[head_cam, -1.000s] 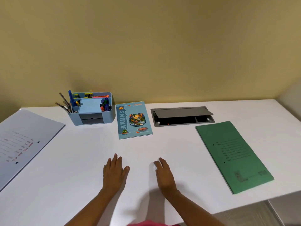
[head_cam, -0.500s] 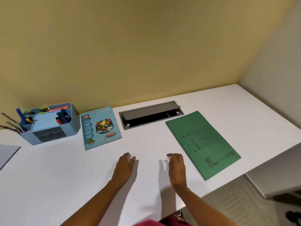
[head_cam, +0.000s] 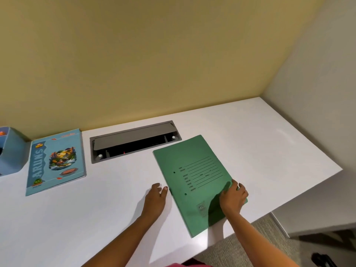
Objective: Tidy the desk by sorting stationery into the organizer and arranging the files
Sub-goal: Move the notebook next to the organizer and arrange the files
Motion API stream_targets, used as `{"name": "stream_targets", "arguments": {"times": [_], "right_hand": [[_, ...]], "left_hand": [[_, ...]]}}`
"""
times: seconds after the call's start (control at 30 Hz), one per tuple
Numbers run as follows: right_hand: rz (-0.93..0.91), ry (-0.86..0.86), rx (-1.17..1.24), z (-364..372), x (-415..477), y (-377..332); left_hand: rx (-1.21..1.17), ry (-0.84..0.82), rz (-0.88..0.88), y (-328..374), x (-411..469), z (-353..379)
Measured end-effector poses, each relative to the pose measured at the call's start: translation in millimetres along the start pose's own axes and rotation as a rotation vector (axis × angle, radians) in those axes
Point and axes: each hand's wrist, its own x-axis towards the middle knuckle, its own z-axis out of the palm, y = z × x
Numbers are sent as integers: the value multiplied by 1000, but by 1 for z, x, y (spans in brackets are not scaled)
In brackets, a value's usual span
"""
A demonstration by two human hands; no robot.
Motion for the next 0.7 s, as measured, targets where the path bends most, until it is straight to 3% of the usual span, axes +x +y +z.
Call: {"name": "stream_targets", "arguments": {"times": [0.23,0.37,0.5,0.7], "right_hand": [[-32,-141,-157,-14,41,16],[76,-230,-173,-12,55,21],[144,-304,-35,-13,73,30],[93,-210,230,-39,98,35]], "left_hand": [[-166,61,-161,23,4,34],[-317,40,-252,20,10,41],[-313,-64,-247,22,17,47],[-351,-75,-126,49,36,63]]}}
